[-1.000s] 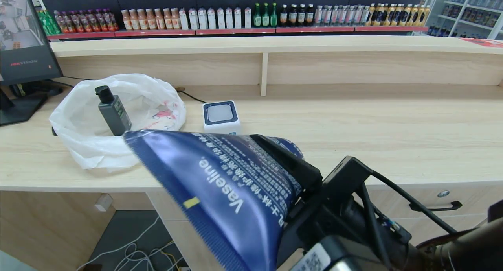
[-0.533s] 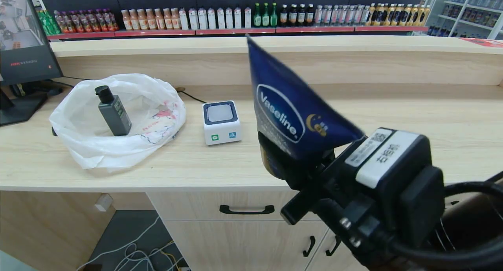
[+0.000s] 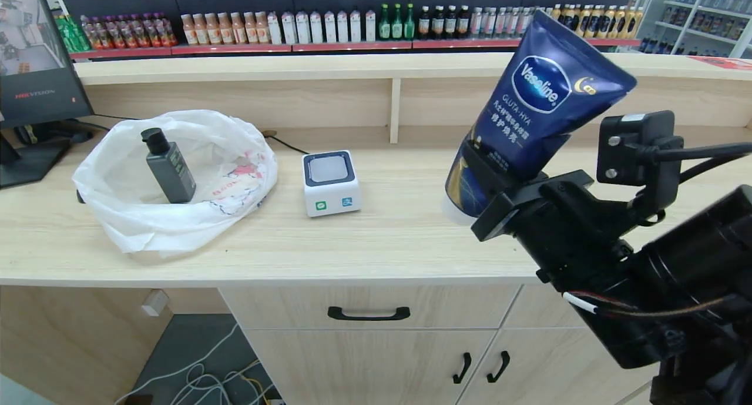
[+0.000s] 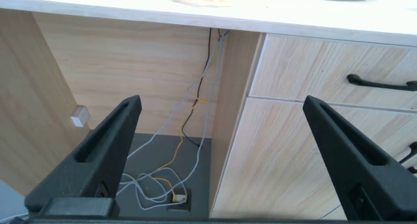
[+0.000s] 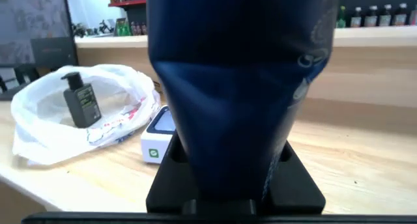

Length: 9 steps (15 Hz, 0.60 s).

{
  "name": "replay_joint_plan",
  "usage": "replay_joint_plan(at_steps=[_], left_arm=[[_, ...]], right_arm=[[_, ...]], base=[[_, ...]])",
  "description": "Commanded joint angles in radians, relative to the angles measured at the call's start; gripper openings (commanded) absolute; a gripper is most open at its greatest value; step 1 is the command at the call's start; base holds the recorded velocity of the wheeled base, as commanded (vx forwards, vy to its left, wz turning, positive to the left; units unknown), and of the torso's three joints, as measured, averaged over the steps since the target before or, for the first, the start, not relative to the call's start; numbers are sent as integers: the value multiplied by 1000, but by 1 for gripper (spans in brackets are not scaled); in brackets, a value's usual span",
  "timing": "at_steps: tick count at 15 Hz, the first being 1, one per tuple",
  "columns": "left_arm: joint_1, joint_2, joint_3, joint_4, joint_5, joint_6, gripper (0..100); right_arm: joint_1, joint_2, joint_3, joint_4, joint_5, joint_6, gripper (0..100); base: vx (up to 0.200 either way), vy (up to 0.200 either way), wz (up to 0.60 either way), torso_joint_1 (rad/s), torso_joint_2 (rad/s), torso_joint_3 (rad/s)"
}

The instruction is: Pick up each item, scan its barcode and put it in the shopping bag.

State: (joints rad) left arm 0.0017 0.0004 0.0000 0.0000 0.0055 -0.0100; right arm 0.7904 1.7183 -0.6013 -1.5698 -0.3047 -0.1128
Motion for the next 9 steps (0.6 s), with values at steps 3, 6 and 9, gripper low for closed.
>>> replay_joint_plan(at_steps=[3, 6, 9], left_arm=[[0, 0, 0, 0, 1, -1, 100], [0, 0, 0, 0, 1, -2, 100], [0, 0, 0, 0, 1, -2, 100]], right_arm=[[-48, 44, -15, -1, -4, 74, 0], [-59, 58, -14, -1, -7, 96, 0], [-102, 64, -26, -1, -8, 134, 0]], base=[[0, 0, 0, 0, 0, 0], [0, 0, 0, 0, 0, 0], [0, 133, 0, 2, 2, 0]])
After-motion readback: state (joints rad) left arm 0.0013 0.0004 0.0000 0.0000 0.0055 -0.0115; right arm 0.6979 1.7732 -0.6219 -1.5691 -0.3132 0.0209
